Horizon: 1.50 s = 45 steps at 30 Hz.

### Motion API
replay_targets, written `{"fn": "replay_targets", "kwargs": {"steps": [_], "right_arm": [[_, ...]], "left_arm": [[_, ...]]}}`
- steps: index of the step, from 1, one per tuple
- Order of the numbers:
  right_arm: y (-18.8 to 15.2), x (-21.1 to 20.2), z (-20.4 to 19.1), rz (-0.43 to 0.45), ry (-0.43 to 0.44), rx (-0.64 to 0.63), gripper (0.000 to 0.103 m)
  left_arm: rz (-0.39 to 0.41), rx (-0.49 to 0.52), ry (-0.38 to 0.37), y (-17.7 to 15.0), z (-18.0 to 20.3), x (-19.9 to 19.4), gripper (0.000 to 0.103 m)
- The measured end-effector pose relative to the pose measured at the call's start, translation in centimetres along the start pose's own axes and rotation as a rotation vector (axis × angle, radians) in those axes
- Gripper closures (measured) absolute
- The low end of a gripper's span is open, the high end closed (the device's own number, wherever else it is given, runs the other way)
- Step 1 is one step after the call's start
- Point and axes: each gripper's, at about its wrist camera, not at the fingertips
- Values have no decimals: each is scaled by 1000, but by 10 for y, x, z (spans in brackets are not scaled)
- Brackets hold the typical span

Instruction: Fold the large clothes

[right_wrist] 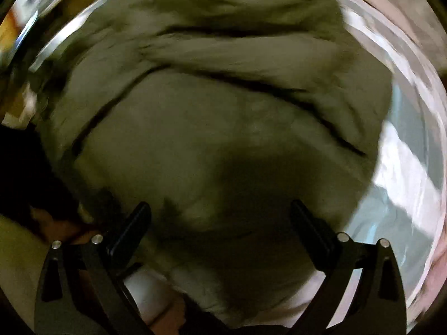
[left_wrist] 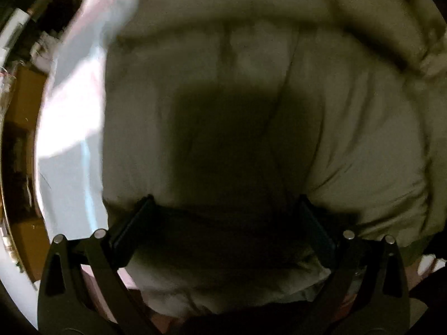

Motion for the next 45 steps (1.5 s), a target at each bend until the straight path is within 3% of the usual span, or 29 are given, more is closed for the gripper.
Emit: {"fn": "replay_targets", "kwargs": {"steps": [1,3,8,10,13,15,19,22,26,29,31,34,36,38,40,41,43,45], "right_arm": [[-4,23,-2,-108,-63,-36,3],[-5,27,-6,-123,-81,-69,3],[22,-32,28,99,-79,73,3],[39,-48,52,149,-128,127,3],[83,-53,78,225,-139,210,3],[112,-46,95,227,-130,275,3],[141,-39,92,281,-122,249,3],[164,-9,88,241,-93,225,3],[166,40,101,192,24,358,1],[170,31,108,158,56,367,2],[167,10,123,168,90,451,2],[158,-42,139,334,169,595,4],[170,-79,133,524,146,572,6],[191,-91,117,606,109,481,6],[216,-79,109,572,80,423,10],[229,-62,105,519,91,420,21],[243,-28,105,428,109,454,22],[252,3,100,371,69,460,22]], "left_arm": [[11,25,23,-1,6,0,2],[57,54,34,-5,16,-11,2],[274,-51,-83,9,9,-70,2],[322,-135,-177,40,4,-88,2],[343,-196,-243,94,6,-97,2],[357,-197,-219,113,30,-103,2],[373,-146,-186,152,69,-88,2],[342,-97,-141,164,91,-68,2],[307,-66,-150,173,91,-44,2],[290,-91,-178,175,82,-46,2],[356,-107,-166,173,74,-62,2],[496,-142,-170,166,69,-100,2],[571,-194,-194,169,67,-121,2],[589,-226,-203,183,72,-132,2],[564,-228,-174,200,82,-126,2],[547,-229,-149,207,90,-120,2],[488,-244,-121,222,95,-100,2],[422,-258,-80,233,102,-80,2]]}}
Point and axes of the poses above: each gripper's, at about its wrist camera, not at the fingertips, and x roughly the way its jaws point, z to its right, y to its top, and after that the axes turned 5 degrees about -x, right-handed
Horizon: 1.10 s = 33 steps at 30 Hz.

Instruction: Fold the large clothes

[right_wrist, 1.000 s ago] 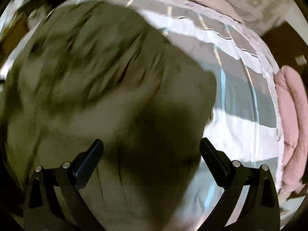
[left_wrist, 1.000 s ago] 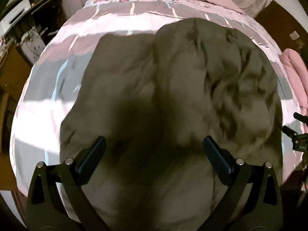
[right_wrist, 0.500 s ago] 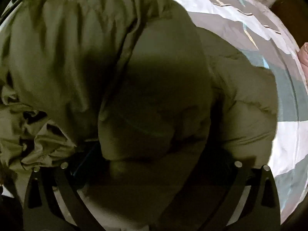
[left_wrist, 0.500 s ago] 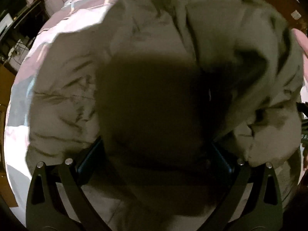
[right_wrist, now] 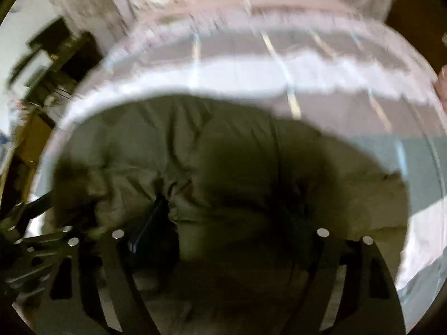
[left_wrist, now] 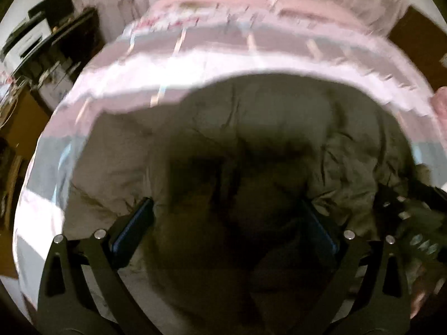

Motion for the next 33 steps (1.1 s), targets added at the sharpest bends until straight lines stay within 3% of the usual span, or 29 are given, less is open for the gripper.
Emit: {"fn": "replay_targets", "kwargs": {"steps": [4,7,9,11,12,14,16,18,20,22,25,28,31,33], "right_arm": [[-2,-9,-7,3,5,-2,21],[-5,-48,2,112,29,42,21],[-10,-71,-1,157,18,9,21],[-14,-59,-4,94,7,-35,21],[-17,-38,-3,16,-8,-40,21],[-27,-13,-1,-43,-4,-18,21],[-28,-19,1,-23,6,-7,21],[-28,-44,5,-1,70,-11,21],[-36,-72,9,28,98,-44,10],[-51,-96,18,34,81,-72,8],[-84,-110,40,-21,72,-71,8],[-125,-93,50,-150,23,-71,8],[-173,-41,55,-351,-89,-121,8],[-187,-29,54,-324,-107,-168,8]], "left_arm": [[-5,6,0,-1,-4,1,2],[38,-44,-98,-2,-20,-21,2],[78,-52,-108,-3,-25,-32,2],[64,-40,-74,-2,-21,-26,2],[2,-34,-46,-2,-17,-11,2],[-62,-51,-40,-5,-13,3,2],[-50,-39,-41,-3,-12,-4,2],[-4,1,-65,-2,-16,-22,2],[30,48,-58,-6,-27,-38,2],[19,74,-88,-17,-42,-49,2],[-38,126,-129,-42,-66,-49,2],[-68,252,-55,-82,-72,-35,2],[-150,352,36,-124,-73,-3,2],[-150,367,47,-139,-73,4,2]]}}
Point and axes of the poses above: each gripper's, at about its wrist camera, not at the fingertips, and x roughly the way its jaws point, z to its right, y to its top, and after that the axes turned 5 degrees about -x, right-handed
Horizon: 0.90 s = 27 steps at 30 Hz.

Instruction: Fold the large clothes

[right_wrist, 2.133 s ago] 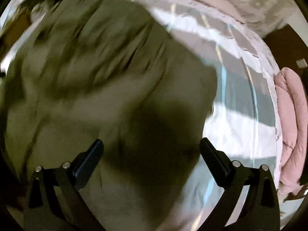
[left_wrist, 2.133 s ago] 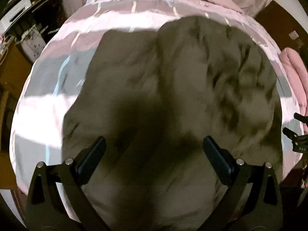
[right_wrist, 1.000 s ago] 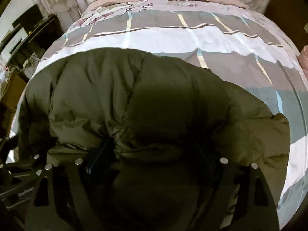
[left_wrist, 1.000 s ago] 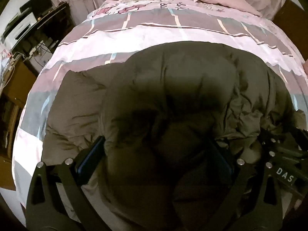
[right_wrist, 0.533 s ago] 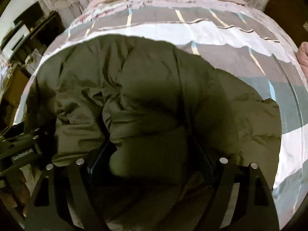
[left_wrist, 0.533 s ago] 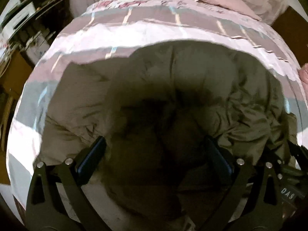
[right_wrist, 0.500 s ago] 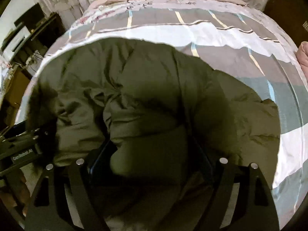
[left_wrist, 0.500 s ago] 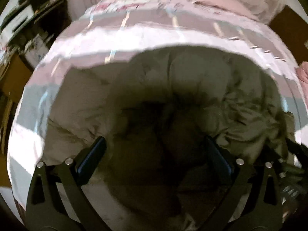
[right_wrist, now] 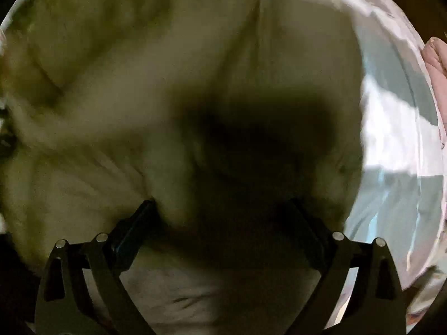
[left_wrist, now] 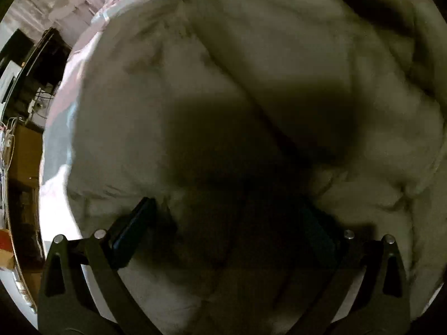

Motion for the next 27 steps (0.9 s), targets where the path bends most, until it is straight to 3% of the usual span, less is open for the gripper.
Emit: {"fn": "replay_targets", "kwargs": {"steps": [3,6,8,9,11,13,14,16,17,19,27], "right_arm": [[-10,-26,0,48,-44,2,8],[-39,-61,11,109,-1,72,6],[-60,-69,27,121,5,144,6],[-72,-68,39,104,-2,198,6],[-94,-58,62,43,30,319,6],[-113,-45,78,-12,100,416,6],[-124,-34,85,-51,187,489,6],[-135,-21,87,-105,294,547,6],[-138,-13,85,-142,343,561,6],[-141,-8,79,-170,358,551,6],[-148,-5,68,-184,396,516,4]], "left_arm": [[73,31,-42,-8,1,-33,2],[128,77,12,-24,-6,-65,2],[83,54,47,-35,-21,-70,2],[22,0,40,-45,-38,-67,2],[-101,-148,-53,-64,-72,-59,2],[-217,-293,-152,-82,-101,-46,2],[-255,-340,-181,-90,-111,-40,2],[-316,-420,-194,-103,-127,-28,2],[-350,-442,-184,-107,-131,-22,2],[-400,-474,-197,-112,-135,-14,2],[-518,-695,-369,-140,-163,6,2]]}}
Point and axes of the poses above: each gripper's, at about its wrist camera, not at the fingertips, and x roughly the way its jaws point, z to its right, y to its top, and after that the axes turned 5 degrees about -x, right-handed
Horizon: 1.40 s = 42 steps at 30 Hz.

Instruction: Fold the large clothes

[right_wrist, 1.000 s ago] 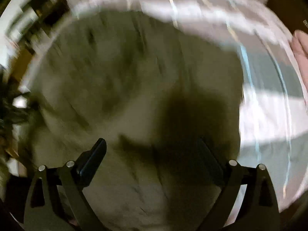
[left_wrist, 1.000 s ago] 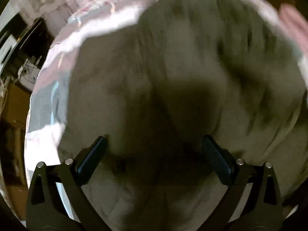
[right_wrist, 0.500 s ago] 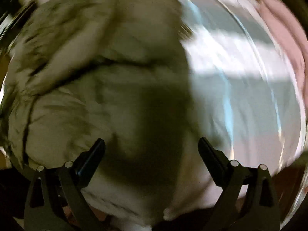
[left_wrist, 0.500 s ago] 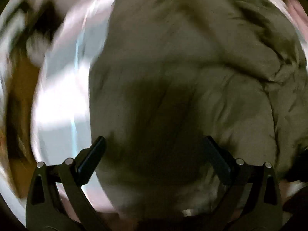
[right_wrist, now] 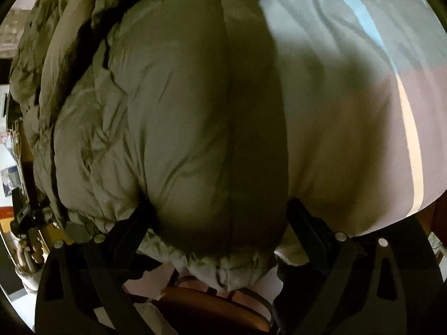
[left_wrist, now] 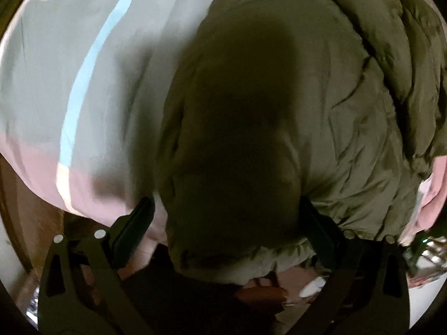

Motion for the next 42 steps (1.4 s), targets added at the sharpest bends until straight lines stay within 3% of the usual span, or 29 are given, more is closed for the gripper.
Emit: {"fn": "replay_targets", "kwargs": {"steps": [1,3,5,7,8,11,18,22,26,29,31,35,38,42], "right_arm": [[-4,1,0,4,3,-2,7],[-7,-2,-7,13,13,-17,30],[-12,-6,-13,39,27,-41,66],[-14,-13,-22,67,70,-67,84],[-14,-17,-26,82,72,-86,88],[-16,-31,-32,146,154,-93,92],[-3,-103,-43,402,543,-131,94],[20,-137,-75,529,655,-137,94],[81,-172,-95,612,670,-112,94],[118,-181,-108,673,657,-82,94],[146,-192,-106,726,651,-51,94],[214,-196,-93,811,602,38,94],[261,-170,-87,785,503,114,94],[301,-112,-71,656,422,203,94]], "left_arm": [[-4,-6,-13,0,-2,0,2],[-15,-13,-64,-2,-3,-1,14],[-15,-8,-115,-10,-5,-1,49],[13,21,-165,-16,0,-8,72],[23,33,-184,-19,2,-12,80],[58,54,-298,-19,6,-29,86],[209,78,-661,-9,12,-86,87],[312,110,-813,-1,39,-126,87],[375,145,-803,28,69,-169,87],[406,106,-852,54,119,-191,87],[488,91,-820,77,143,-210,87],[551,-32,-778,121,165,-202,87],[552,-158,-706,157,167,-176,86],[454,-321,-678,201,156,-121,85]]}}
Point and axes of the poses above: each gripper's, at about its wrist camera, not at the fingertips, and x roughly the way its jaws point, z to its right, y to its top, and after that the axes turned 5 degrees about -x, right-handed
